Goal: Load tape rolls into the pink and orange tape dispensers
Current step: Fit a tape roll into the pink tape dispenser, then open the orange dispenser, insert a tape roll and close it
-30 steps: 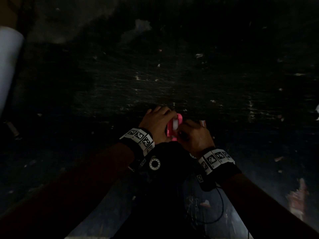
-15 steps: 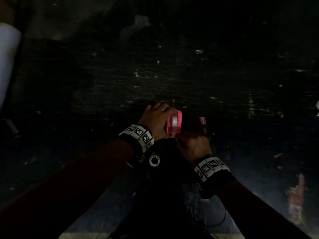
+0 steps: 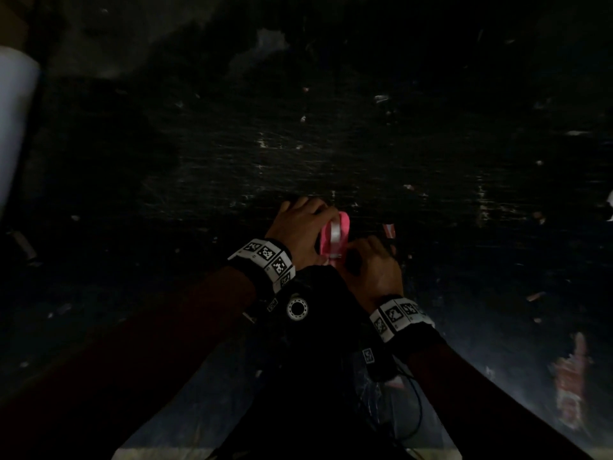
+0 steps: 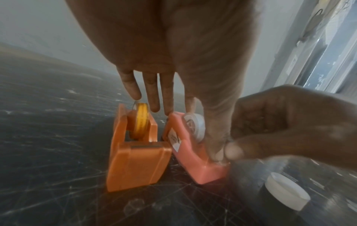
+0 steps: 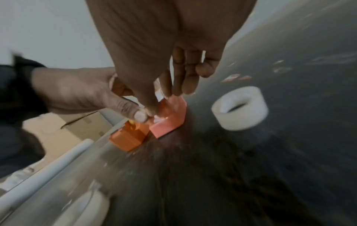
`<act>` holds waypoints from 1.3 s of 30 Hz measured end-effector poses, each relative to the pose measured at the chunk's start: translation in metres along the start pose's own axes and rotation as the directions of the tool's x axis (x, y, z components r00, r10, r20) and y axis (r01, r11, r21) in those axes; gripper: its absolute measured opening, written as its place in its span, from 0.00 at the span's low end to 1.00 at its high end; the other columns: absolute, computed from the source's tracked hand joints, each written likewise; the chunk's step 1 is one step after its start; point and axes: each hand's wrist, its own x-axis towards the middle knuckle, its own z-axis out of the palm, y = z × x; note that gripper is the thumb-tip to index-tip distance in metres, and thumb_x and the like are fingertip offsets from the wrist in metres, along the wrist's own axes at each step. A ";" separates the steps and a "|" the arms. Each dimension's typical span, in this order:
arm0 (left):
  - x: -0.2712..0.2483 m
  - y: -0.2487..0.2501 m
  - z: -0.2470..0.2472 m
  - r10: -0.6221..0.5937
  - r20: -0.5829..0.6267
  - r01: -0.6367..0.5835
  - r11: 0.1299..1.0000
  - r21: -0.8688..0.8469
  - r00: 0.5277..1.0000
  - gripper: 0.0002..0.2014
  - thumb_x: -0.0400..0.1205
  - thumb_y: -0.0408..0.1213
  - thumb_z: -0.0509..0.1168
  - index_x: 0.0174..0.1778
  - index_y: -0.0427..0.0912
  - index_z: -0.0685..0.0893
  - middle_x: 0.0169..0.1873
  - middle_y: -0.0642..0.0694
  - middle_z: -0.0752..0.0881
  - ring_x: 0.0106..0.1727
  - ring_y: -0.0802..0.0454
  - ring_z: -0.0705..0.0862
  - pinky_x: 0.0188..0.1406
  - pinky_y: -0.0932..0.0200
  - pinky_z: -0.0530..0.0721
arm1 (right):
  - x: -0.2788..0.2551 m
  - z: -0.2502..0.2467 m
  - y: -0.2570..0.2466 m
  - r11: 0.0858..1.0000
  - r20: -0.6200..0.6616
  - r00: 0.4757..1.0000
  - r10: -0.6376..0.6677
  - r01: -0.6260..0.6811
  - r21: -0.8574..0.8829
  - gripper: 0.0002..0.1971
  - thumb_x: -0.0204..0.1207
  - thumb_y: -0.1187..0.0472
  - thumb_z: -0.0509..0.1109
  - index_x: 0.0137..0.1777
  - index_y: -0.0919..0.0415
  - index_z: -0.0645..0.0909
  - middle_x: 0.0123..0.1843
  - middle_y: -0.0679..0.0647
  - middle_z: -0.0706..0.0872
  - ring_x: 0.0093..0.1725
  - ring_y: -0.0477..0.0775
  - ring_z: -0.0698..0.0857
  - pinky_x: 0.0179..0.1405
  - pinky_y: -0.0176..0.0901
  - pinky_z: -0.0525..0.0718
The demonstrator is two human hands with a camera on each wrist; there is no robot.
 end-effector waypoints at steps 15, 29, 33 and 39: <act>-0.023 -0.054 -0.010 -0.081 0.056 0.087 0.990 -0.108 0.995 0.63 0.54 0.62 0.83 0.84 0.57 0.59 0.80 0.49 0.65 0.80 0.44 0.66 0.74 0.37 0.68 | 0.016 -0.007 0.002 0.994 0.119 0.991 -0.067 0.077 -0.079 0.07 0.70 0.54 0.77 0.46 0.55 0.89 0.48 0.53 0.90 0.49 0.59 0.88 0.48 0.54 0.87; -0.029 -0.055 0.009 -0.079 -0.072 0.047 0.927 -0.372 0.994 0.51 0.57 0.48 0.84 0.77 0.51 0.70 0.70 0.48 0.74 0.70 0.46 0.77 0.69 0.50 0.78 | 0.014 -0.019 -0.003 1.000 0.090 0.996 -0.019 0.018 0.014 0.12 0.68 0.51 0.81 0.49 0.54 0.89 0.51 0.50 0.90 0.47 0.51 0.89 0.48 0.45 0.87; -0.048 -0.052 -0.001 -0.093 -0.144 0.029 0.918 -0.395 0.985 0.50 0.54 0.54 0.83 0.74 0.58 0.68 0.68 0.52 0.74 0.70 0.49 0.77 0.68 0.41 0.81 | 0.012 -0.031 -0.016 0.963 -0.038 0.998 0.052 -0.040 0.268 0.13 0.69 0.56 0.81 0.51 0.56 0.87 0.45 0.49 0.92 0.43 0.48 0.90 0.50 0.49 0.90; -0.075 -0.029 -0.021 -0.051 -0.178 -0.054 0.840 -0.540 0.983 0.50 0.56 0.50 0.85 0.75 0.60 0.70 0.68 0.57 0.71 0.66 0.56 0.81 0.61 0.47 0.87 | 0.016 -0.029 -0.045 0.797 0.307 0.952 0.000 -0.185 0.574 0.39 0.68 0.55 0.84 0.78 0.42 0.70 0.52 0.53 0.91 0.49 0.56 0.91 0.54 0.51 0.89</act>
